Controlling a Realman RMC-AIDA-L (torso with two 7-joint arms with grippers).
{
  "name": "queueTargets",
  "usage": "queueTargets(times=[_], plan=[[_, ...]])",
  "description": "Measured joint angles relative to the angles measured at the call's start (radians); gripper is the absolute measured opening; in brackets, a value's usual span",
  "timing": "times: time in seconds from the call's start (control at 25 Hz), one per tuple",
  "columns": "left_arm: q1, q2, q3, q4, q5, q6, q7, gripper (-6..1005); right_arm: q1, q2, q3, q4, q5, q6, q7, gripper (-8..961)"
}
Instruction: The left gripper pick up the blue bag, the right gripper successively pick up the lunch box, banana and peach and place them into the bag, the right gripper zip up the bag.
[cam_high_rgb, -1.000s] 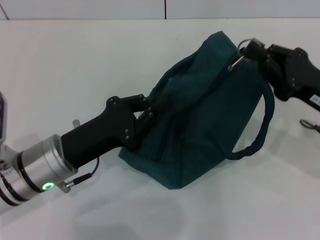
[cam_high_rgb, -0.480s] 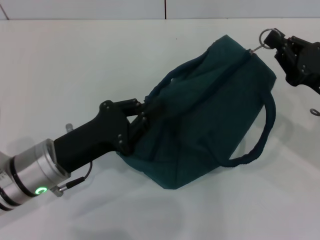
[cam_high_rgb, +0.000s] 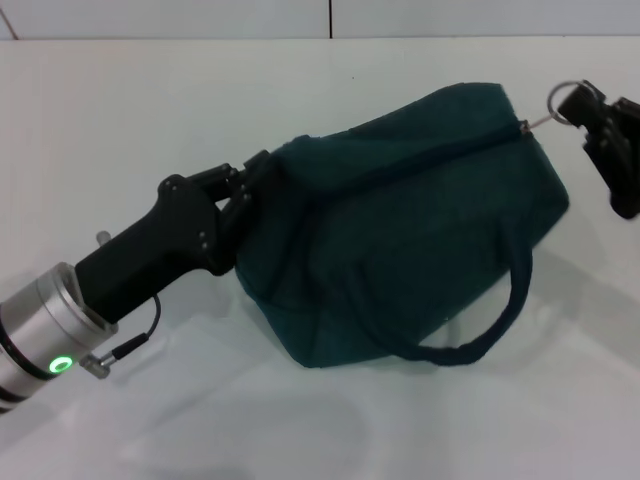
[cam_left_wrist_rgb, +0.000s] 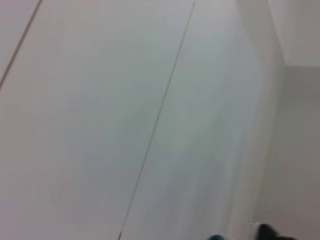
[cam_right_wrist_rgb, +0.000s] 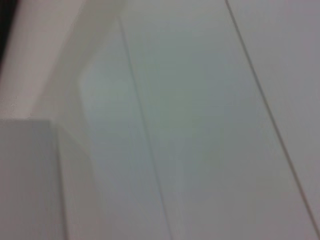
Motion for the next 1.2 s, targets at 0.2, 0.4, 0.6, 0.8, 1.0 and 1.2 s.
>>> queueTargets(times=[0.2,0.4,0.6,0.8,1.0,1.2], plan=[[-0.004,0.001,0.000,0.022,-0.004,-0.042,-0.029,64,-0.021,0.000,0.005,0.022,0.003,-0.005,0.004,13],[-0.012,-0.001,-0.001,0.025,-0.005,-0.077,-0.042,64,-0.010,-0.003,0.021,0.060,0.009,0.130,0.003,13],[-0.013,-0.001,-0.001,0.025,-0.006,-0.078,-0.043,64,-0.010,-0.002,0.014,0.061,0.003,0.229,0.000,13],[-0.013,-0.001,0.000,0.025,-0.008,-0.079,-0.043,64,-0.010,0.003,0.011,0.062,0.000,0.322,-0.001,13],[-0.013,-0.001,0.000,0.025,-0.008,-0.081,-0.043,64,0.003,0.003,-0.007,0.064,-0.001,0.396,0.004,14],[-0.013,-0.001,0.000,0.025,-0.009,-0.081,-0.044,63,0.025,0.005,-0.072,0.065,-0.001,0.462,0.007,14]])
